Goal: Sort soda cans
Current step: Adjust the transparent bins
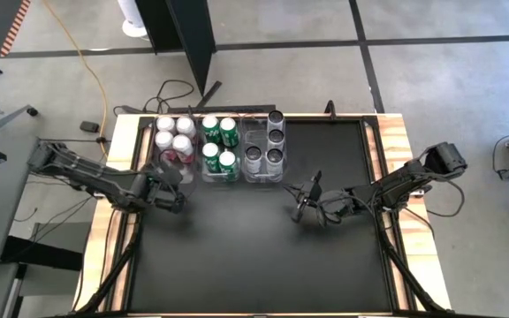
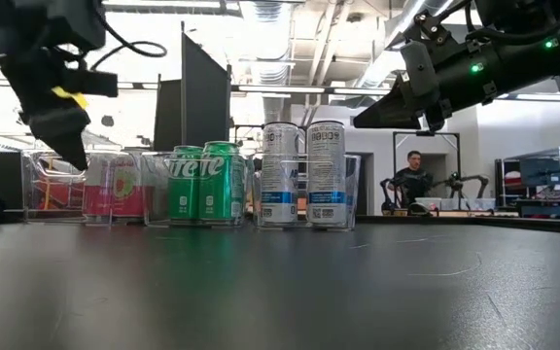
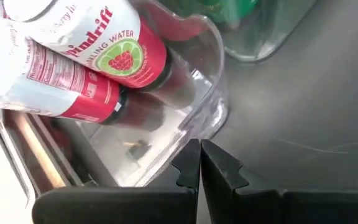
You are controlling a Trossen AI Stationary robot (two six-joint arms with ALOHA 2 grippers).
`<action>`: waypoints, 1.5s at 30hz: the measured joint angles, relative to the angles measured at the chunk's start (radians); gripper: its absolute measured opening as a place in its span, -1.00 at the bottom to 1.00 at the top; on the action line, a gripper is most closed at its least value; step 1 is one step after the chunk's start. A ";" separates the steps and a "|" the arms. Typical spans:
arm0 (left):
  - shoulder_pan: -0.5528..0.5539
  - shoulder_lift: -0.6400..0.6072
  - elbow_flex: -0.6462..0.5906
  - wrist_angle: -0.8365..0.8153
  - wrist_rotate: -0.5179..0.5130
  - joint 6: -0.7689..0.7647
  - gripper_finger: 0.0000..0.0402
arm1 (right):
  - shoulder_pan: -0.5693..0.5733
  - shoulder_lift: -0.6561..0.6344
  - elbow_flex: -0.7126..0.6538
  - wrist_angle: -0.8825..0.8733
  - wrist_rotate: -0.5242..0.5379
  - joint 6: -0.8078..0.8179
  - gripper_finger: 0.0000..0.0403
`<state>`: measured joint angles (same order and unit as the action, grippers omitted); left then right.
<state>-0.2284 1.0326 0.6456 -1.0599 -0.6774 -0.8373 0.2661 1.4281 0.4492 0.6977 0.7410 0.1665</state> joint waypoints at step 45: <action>-0.140 0.049 -0.077 0.635 0.017 0.308 -0.95 | -0.103 0.000 0.001 -0.197 -0.009 0.091 -1.00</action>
<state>-0.3681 1.0815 0.5683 -0.4246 -0.6607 -0.5292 0.1631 1.4281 0.4500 0.5007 0.7322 0.2571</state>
